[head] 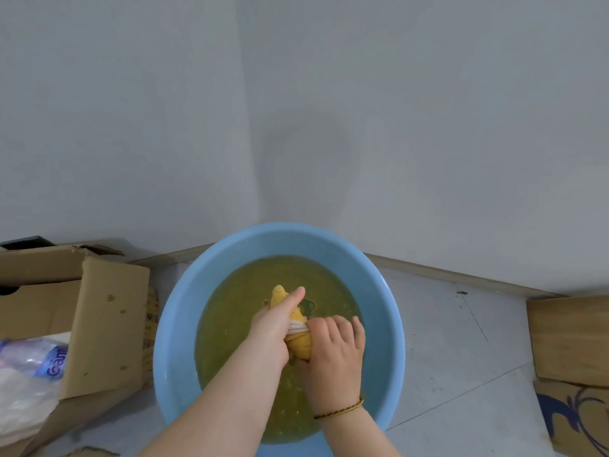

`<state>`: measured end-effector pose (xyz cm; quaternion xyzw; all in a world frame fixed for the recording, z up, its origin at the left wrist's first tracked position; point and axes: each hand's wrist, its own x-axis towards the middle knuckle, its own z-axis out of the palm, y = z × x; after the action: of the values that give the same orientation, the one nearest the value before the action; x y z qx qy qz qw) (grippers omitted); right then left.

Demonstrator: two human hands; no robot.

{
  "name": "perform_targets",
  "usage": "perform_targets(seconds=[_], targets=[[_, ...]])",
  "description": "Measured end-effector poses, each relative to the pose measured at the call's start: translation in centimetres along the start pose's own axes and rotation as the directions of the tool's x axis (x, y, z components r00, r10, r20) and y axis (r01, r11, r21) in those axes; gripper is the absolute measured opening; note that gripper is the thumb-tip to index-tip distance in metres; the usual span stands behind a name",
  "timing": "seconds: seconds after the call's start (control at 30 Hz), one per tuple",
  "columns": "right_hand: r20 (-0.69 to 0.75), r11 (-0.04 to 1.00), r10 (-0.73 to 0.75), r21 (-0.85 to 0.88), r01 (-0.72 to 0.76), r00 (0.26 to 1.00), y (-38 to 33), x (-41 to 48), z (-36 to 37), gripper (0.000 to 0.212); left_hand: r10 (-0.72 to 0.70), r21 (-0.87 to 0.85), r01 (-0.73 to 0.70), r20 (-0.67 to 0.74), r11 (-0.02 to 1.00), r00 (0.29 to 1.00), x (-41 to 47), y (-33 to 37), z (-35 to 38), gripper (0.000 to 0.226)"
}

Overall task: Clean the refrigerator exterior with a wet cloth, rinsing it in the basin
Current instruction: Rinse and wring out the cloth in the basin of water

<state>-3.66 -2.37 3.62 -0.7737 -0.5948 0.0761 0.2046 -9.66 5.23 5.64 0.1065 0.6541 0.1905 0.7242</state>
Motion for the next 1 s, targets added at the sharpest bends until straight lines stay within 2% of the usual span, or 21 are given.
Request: perform_targets(seconds=[0.03,0.07,0.1,0.13,0.17,0.2,0.27,0.33,0.4,0.5,0.7,0.83,0.87,0.9,0.97,1.0], targets=[[0.043,0.992,0.076,0.100,-0.080,0.996,-0.2,0.0,-0.3,0.044,0.035,-0.018,-0.035,0.009,0.999,0.999,0.0,-0.1,0.2,0.045],[0.115,0.949,0.214,0.212,-0.234,0.970,-0.4,0.1,-0.7,0.042,0.084,0.004,-0.084,0.019,0.996,0.996,0.0,-0.2,0.4,0.031],[0.221,0.870,0.354,0.278,-0.406,0.909,-0.7,0.2,-1.0,0.036,0.137,0.067,-0.138,0.020,0.988,0.990,-0.1,-0.4,0.7,0.023],[0.363,0.730,0.454,0.372,-0.573,0.814,-0.9,0.2,-0.9,0.029,0.194,0.140,-0.196,0.029,0.971,0.981,-0.4,-0.4,1.0,0.019],[0.476,0.596,0.484,0.435,-0.675,0.734,-0.9,0.1,-0.7,0.024,0.254,0.207,-0.259,0.047,0.944,0.966,-0.7,-0.4,1.2,0.018],[0.522,0.526,0.476,0.475,-0.705,0.707,-0.7,0.1,-0.3,0.021,0.314,0.253,-0.322,0.073,0.912,0.947,-0.9,-0.2,1.4,0.019],[0.573,0.450,0.425,0.538,-0.713,0.701,-0.8,0.5,-0.3,0.020,0.396,0.338,-0.415,0.125,0.845,0.909,-0.9,0.0,1.4,0.024],[0.636,0.376,0.358,0.573,-0.729,0.684,-0.6,1.0,-0.4,0.025,0.439,0.416,-0.473,0.182,0.776,0.880,-1.1,0.2,1.5,0.032],[0.693,0.329,0.295,0.573,-0.751,0.658,-0.4,1.6,-0.8,0.024,0.453,0.420,-0.513,0.240,0.749,0.858,-1.2,0.4,1.7,0.032],[0.784,0.299,0.183,0.530,-0.794,0.593,0.2,2.0,-1.2,0.012,0.437,0.395,-0.511,0.267,0.764,0.859,-0.9,0.5,1.6,0.030],[0.869,0.274,0.021,0.470,-0.839,0.494,1.5,2.2,-1.8,0.012,0.364,0.305,-0.445,0.286,0.842,0.886,-0.5,0.2,1.5,0.034],[0.865,0.330,0.056,0.455,-0.827,0.499,1.8,2.3,-2.3,0.013,0.269,0.255,-0.360,0.332,0.897,0.904,-0.7,0.4,1.3,0.020],[0.842,0.332,0.089,0.478,-0.813,0.531,2.0,2.3,-2.7,0.014,0.232,0.179,-0.312,0.366,0.933,0.902,-1.1,0.5,1.2,0.013],[0.809,0.326,0.131,0.511,-0.796,0.573,2.1,2.2,-3.1,0.014,0.198,0.081,-0.253,0.420,0.964,0.886,-1.2,0.4,1.0,0.016],[0.713,0.313,0.217,0.596,-0.740,0.666,2.8,2.0,-4.0,0.013,0.156,-0.068,-0.142,0.530,0.988,0.833,-1.8,0.5,0.9,0.039],[0.688,0.291,0.229,0.627,-0.723,0.689,3.1,1.8,-4.4,0.012,0.141,-0.104,-0.100,0.568,0.990,0.811,-2.2,0.5,1.0,0.041]])
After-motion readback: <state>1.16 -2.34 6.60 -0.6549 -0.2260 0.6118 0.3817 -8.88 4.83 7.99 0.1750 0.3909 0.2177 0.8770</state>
